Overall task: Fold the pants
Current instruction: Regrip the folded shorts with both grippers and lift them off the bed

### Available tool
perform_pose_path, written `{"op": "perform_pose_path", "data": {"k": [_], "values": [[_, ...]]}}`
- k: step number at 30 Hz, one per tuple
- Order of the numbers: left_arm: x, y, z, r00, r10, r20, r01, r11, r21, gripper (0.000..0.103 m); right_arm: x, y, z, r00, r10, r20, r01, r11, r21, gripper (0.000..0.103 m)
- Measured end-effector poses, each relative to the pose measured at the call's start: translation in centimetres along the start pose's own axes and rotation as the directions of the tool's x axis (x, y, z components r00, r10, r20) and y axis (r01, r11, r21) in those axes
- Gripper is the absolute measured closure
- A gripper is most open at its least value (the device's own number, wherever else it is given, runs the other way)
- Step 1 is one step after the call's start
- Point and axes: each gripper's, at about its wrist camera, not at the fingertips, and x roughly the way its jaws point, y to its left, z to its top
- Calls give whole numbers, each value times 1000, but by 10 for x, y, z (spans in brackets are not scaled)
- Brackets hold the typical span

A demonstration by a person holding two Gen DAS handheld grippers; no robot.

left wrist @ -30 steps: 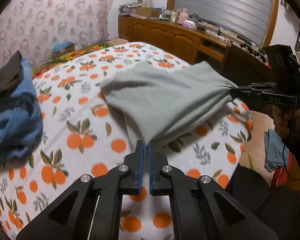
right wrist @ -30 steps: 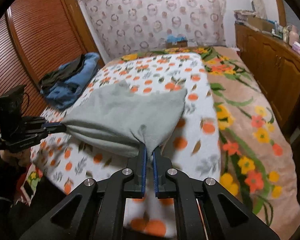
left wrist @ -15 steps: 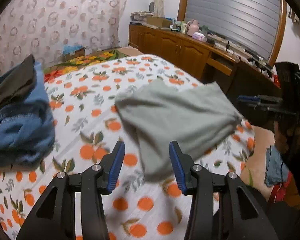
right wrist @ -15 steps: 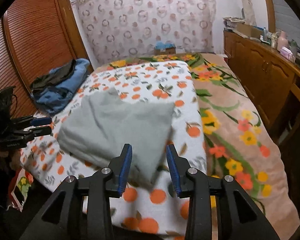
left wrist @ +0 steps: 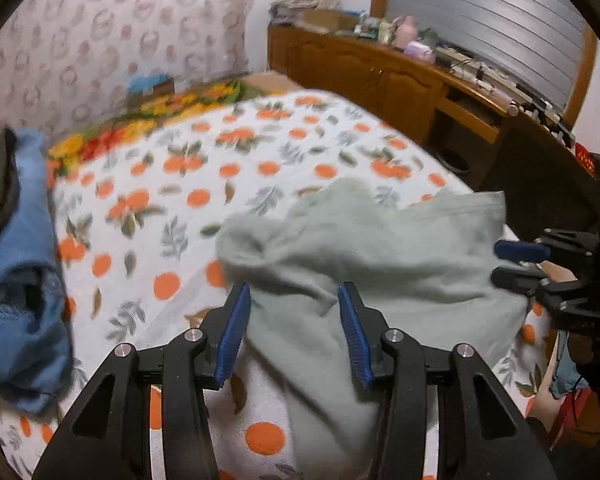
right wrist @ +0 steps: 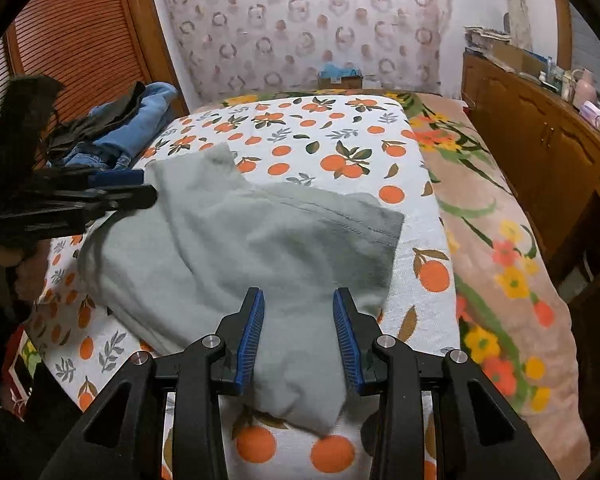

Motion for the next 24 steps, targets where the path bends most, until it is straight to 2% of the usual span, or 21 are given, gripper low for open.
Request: {"op": "perform_pose_path", "data": {"k": [3,7,9,13,24], "values": [[5,4,-5,1000,-23,-13,22,1000,-11,56,-1,-7,5,1000,-5,4,5,1000,22,64],[7,5,-4,999,-35,-24,35,999,-7,55,2,-19,14,1000,-26,16,25,998,55,53],[9,6,-1,999,-44,-27,44,999,-4,53,8,-22,15,1000,-17,-3,17,997,71,53],[11,12,1,999,-43,-25,42,999,-5,41,18,-20,23,1000,-8,-16,9,999,46,53],[15,18,5,997,-71,-4,71,997,-6,36,32,-26,38,999,36,-28,-35,999,30,52]]}}
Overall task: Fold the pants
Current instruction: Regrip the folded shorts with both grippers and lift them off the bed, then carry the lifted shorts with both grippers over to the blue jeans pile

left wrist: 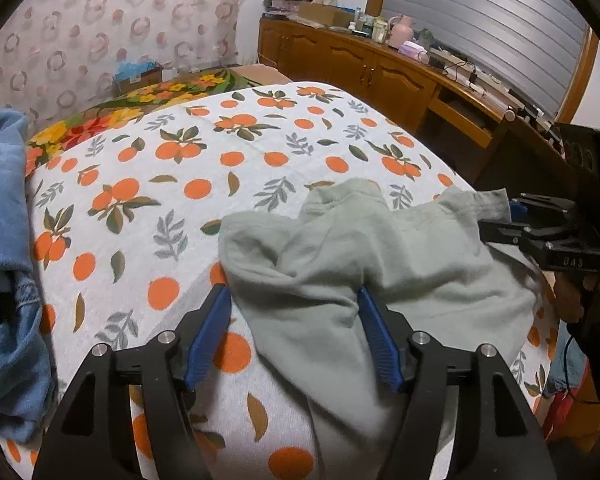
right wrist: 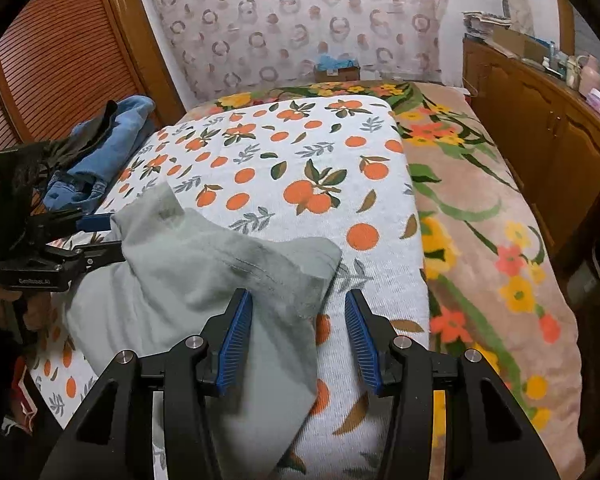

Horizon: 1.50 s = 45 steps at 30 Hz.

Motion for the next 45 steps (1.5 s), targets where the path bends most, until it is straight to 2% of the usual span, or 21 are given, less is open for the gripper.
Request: {"op": "perform_pose_path", "data": {"k": [3,4,9,11,12,13,14,16,20,25,30,36,42,45], "values": [[2,1,4,999,-33,6,33,999,-10,39,1,3,-1,1000,15,0,-15,1000,-12,52],[2,1,4,999,-46,5,46,999,-10,45,2,4,-1,1000,23,0,-23,1000,-16,52],[4,-2,6,995,-101,1,101,995,-12,57,5,11,-1,998,55,-6,-55,998,-37,52],[4,0,5,990,-140,0,140,990,-29,67,5,11,-1,998,55,-7,-56,998,-37,53],[4,0,4,986,-165,-3,164,986,-37,75,5,11,-2,998,57,-8,-57,998,-36,58],[4,0,3,984,-179,-5,178,983,-41,80,4,10,-2,998,55,-9,-55,998,-34,67],[3,-1,1,983,-186,-6,185,982,-41,84,4,8,-2,999,53,-7,-53,998,-30,70],[-1,-5,-2,983,-186,0,186,982,-28,87,-1,8,-2,997,79,2,-79,997,-24,86],[-21,-12,-5,982,-182,46,183,983,-19,89,-20,20,-1,995,83,55,-81,996,-42,88],[-67,-15,-4,974,-181,137,183,983,-1,90,-54,42,3,988,81,133,-70,994,-86,89],[-123,-4,-5,958,-150,246,155,988,0,90,-85,69,18,974,100,202,-72,987,-143,89],[-187,31,-12,935,-55,351,68,997,-26,90,-100,123,49,949,171,264,-105,964,-246,89],[-236,92,-26,912,110,394,-78,992,-97,90,-71,187,94,925,270,266,-173,925,-338,89],[-253,125,-32,901,168,401,-121,983,-141,90,-48,216,115,917,311,251,-205,905,-372,89]]}}
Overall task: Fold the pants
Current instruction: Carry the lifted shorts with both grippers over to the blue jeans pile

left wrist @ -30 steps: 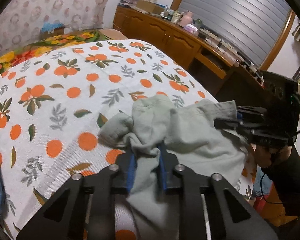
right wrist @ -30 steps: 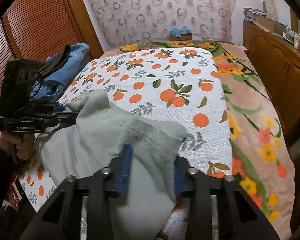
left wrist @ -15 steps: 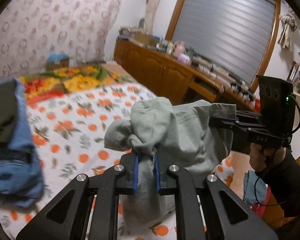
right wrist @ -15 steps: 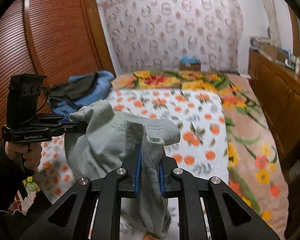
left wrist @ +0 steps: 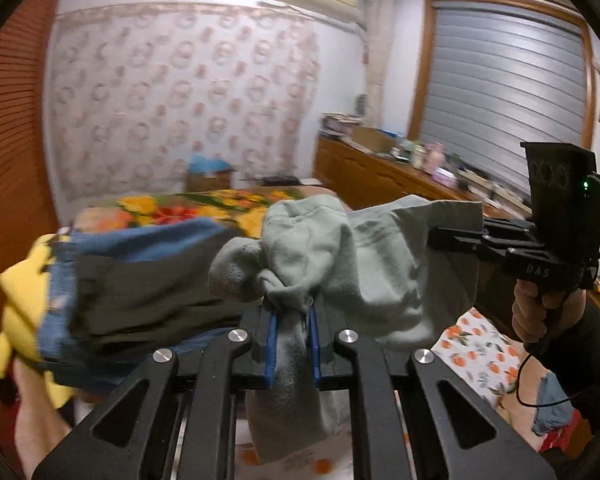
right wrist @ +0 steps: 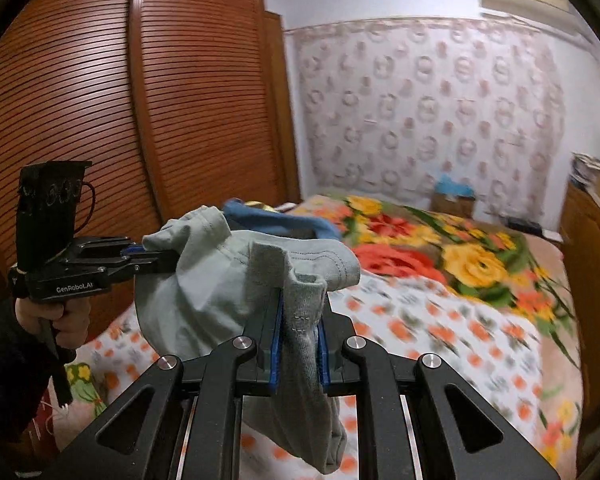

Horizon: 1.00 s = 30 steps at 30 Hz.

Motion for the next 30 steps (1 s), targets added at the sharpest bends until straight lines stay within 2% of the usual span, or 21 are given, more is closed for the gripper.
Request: {"op": "perform_pose_path", "data": {"k": [6,11,15,19,21,24,26,28,30], "values": [[-2,53,19,993,119,6,-119,993,12,89,71,4,40,998,66,-1,-66,997,-44,89],[23,105,34,982,187,-29,-187,982,11,89,149,-21,58,995,91,-46,-93,995,-43,89],[59,140,29,972,212,-99,-213,977,1,88,220,-45,63,990,73,-120,-75,997,-14,89],[87,166,19,970,198,-141,-204,978,-31,85,271,-61,58,985,39,-170,-45,999,-29,88],[94,171,18,969,196,-150,-204,978,-43,83,286,-68,57,983,31,-181,-36,999,-25,88],[96,179,16,967,204,-153,-215,975,-56,69,297,-80,56,982,16,-188,-17,1000,-3,84],[92,183,16,965,220,-145,-231,971,-63,64,303,-86,58,982,-10,-190,12,1000,11,83],[88,186,15,960,241,-141,-251,966,-63,56,308,-85,61,982,-43,-185,48,999,23,76],[83,187,16,959,250,-131,-260,964,-63,54,292,-72,61,984,-71,-162,77,997,31,72]]}}
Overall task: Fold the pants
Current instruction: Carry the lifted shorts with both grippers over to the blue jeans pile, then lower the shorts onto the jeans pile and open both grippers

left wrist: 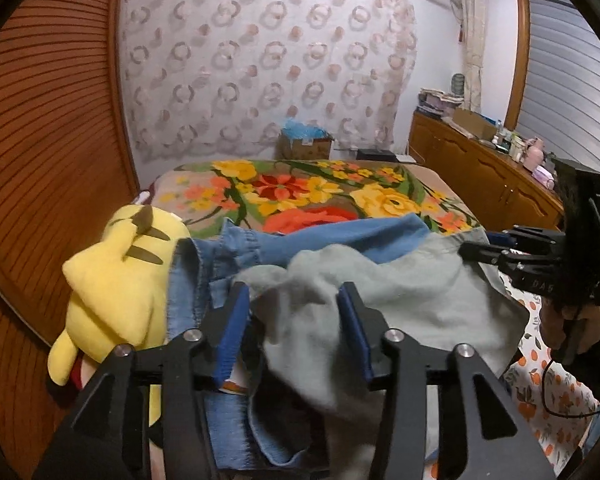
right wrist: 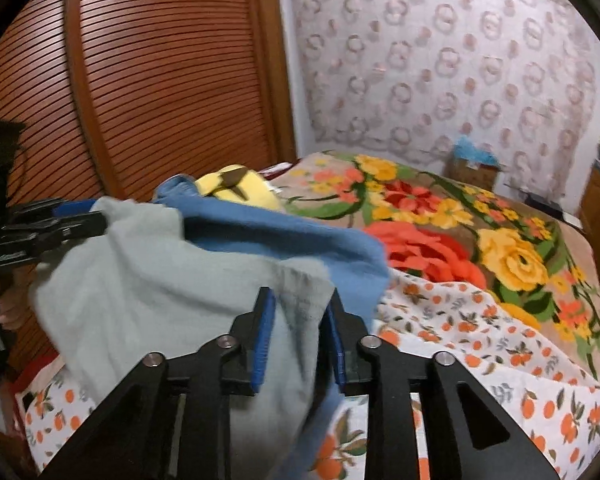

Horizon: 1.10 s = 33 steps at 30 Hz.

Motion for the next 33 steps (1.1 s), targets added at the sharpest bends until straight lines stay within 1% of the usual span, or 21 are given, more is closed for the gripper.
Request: {"op": "perform_pose_path", "data": {"k": [1,4,5,6,11,15,18,21,25,29,30,33], "values": [[-3,0,0,1000,9,5,-9,1000,4,54,-3,0,1,1000,-7,7,7,1000,8,71],[-10,0,3,997,61,39,-62,998,23,53,-19,13,-4,999,-28,42,28,1000,12,70],[-13,0,3,997,69,46,-70,997,21,53,-22,15,-3,998,-26,49,26,1000,11,70],[-14,1,3,996,72,51,-73,997,12,51,-26,20,-9,998,-19,52,18,1000,13,70],[-21,-6,0,995,70,67,-71,997,15,51,-36,39,-23,998,26,53,-26,1000,2,70],[-24,-23,-5,996,54,67,-57,998,37,51,-35,47,-32,997,60,39,-60,998,-1,70],[-27,-39,-12,996,59,68,-64,996,68,51,-33,50,-37,998,62,25,-61,998,-14,70],[-25,-51,-21,996,75,52,-80,992,101,51,-28,46,-42,999,54,0,-54,998,-15,70],[-12,-51,-32,993,120,13,-120,985,126,51,-12,40,-43,998,43,-47,-43,999,-11,70],[0,-40,-40,992,123,-18,-120,987,110,50,1,37,-44,996,38,-75,-39,999,-14,70],[4,-36,-42,992,122,-26,-118,987,107,49,2,37,-43,996,42,-78,-43,999,-13,70],[10,-33,-46,993,109,-41,-104,990,95,48,3,36,-39,995,47,-82,-48,999,-11,70]]}}
